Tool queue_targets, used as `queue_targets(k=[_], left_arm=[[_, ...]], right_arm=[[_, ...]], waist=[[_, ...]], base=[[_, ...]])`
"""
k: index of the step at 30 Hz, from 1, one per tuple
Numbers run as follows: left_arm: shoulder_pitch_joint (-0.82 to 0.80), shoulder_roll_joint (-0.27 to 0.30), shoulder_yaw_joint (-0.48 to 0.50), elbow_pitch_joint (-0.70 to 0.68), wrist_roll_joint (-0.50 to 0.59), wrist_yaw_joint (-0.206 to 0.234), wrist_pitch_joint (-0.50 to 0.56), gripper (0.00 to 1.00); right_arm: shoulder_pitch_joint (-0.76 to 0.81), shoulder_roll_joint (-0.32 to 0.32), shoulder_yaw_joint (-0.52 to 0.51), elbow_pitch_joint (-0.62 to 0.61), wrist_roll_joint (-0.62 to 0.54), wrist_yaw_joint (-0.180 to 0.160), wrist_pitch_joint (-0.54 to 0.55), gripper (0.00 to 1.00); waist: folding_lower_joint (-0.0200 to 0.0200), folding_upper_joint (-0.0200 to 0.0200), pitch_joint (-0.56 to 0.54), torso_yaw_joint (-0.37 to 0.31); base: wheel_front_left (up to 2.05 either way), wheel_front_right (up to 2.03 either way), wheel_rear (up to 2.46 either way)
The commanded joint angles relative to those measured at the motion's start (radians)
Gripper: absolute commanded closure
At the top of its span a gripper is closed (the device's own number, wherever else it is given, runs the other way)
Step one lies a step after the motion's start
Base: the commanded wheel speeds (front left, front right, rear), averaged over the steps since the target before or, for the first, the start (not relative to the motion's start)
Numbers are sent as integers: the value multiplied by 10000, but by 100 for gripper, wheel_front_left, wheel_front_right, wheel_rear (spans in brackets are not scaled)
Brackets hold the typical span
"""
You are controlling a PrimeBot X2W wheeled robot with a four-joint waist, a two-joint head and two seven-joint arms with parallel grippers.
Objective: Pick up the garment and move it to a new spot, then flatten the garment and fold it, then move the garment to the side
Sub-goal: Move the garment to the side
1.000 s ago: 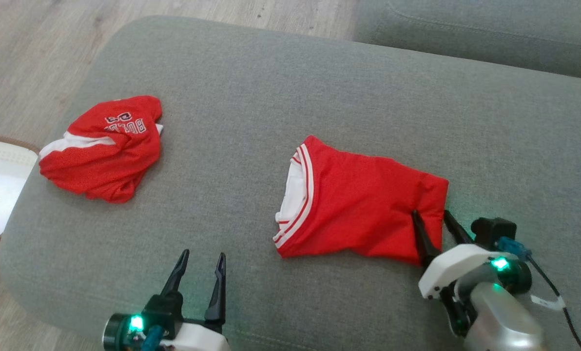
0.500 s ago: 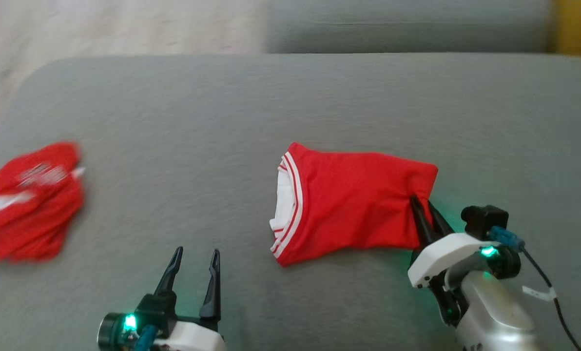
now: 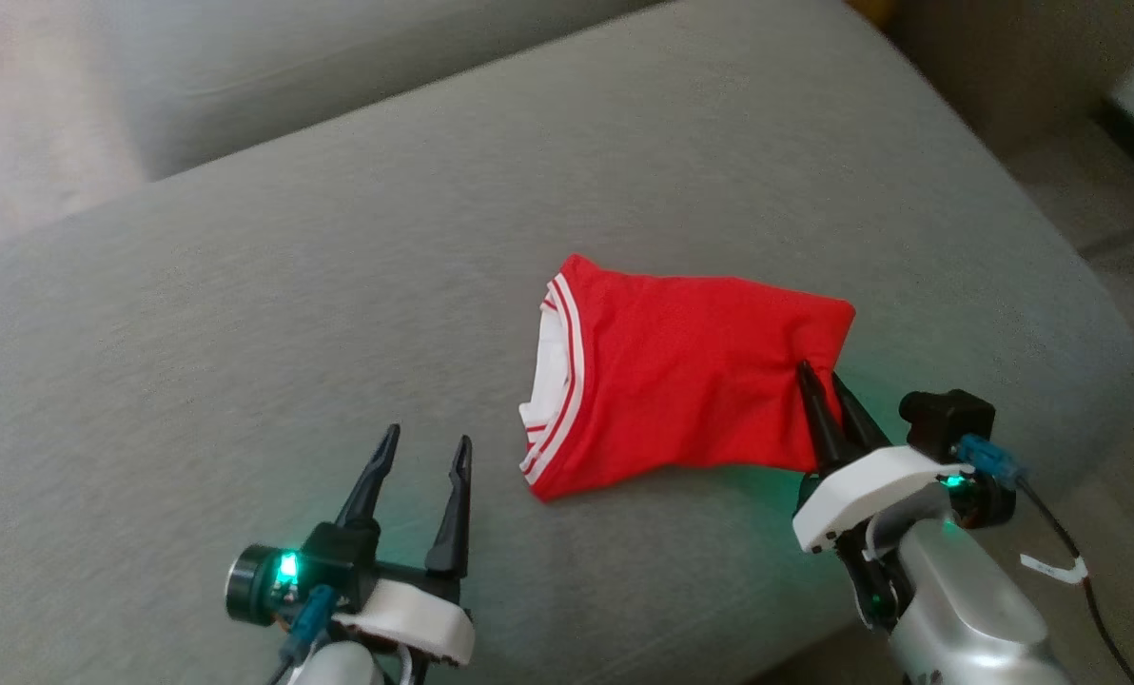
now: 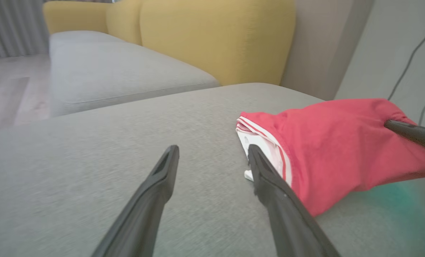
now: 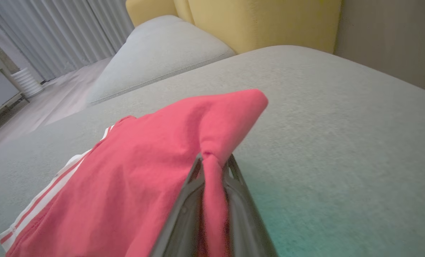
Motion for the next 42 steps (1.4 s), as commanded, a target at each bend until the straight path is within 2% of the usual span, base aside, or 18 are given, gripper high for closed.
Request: queue_targets(k=[1, 5, 10, 17, 22, 28, 29, 30, 31, 34, 37, 39, 42], left_arm=[[-356, 20, 206, -261, -38, 4, -53, 0], [-419, 20, 109, -205, 65, -86, -53, 0], [-502, 20, 118, -111, 228, -162, -53, 0], [-545, 20, 349, -52, 504, -263, -53, 0], [-617, 20, 476, -101, 594, -330, -53, 0], [-677, 20, 491, -215, 608, -356, -53, 0], [-690, 20, 487, -216, 621, -362, -53, 0], [-709, 20, 494, -214, 637, -362, -53, 0], [-731, 20, 503, -210, 660, -369, -53, 0], [-787, 20, 565, -198, 727, -389, -53, 0], [-827, 20, 632, -182, 778, -407, -53, 0], [-836, 20, 685, -184, 774, -381, -53, 0], [-751, 20, 787, -201, 721, -285, -53, 0]], right_arm=[[-83, 11, 151, -383, -107, -7, -67, 100], [-397, -6, -176, -512, -429, -7, -68, 100], [-1191, -387, -721, -570, -995, -7, -68, 100], [-2986, -1818, -1413, 386, -2200, -7, 181, 100], [-3896, -3235, -2318, 1332, -3443, -7, 631, 100], [-4325, -4351, -3724, 1883, -4866, -7, 1031, 100], [-4357, -4487, -3979, 1902, -5126, -7, 1055, 79], [-4385, -4572, -4278, 1874, -5390, -7, 1049, 14], [-4410, -4621, -4647, 1816, -5640, -7, 1020, 0], [-4468, -4494, -5864, 1482, -6373, -7, 811, 0], [-4505, -4009, -7017, 938, -7035, -7, 363, 0], [-4549, -3487, -7290, 700, -7279, -7, 112, 0], [-4524, -2530, -7086, 410, -7226, -7, -45, 0]], waist=[[0, 0, 400, -762], [0, 0, 639, -522], [0, 0, 861, 67], [0, 0, 1202, 1368], [0, 0, 1470, 2205], [0, 0, 1754, 2792], [0, 0, 1803, 2859], [0, 0, 1856, 2908], [0, 0, 1898, 2951], [0, 0, 2001, 3015], [0, 0, 2014, 3059], [0, 0, 1930, 3099], [0, 0, 1689, 3149]], base=[[0, 0, 0], [0, 0, 0], [0, 0, 0], [0, 0, 0], [0, 0, 0], [0, 0, 0], [0, 0, 0], [0, 0, 0], [0, 0, 0], [0, 0, 0], [0, 0, 0], [0, 0, 0], [0, 0, 0]])
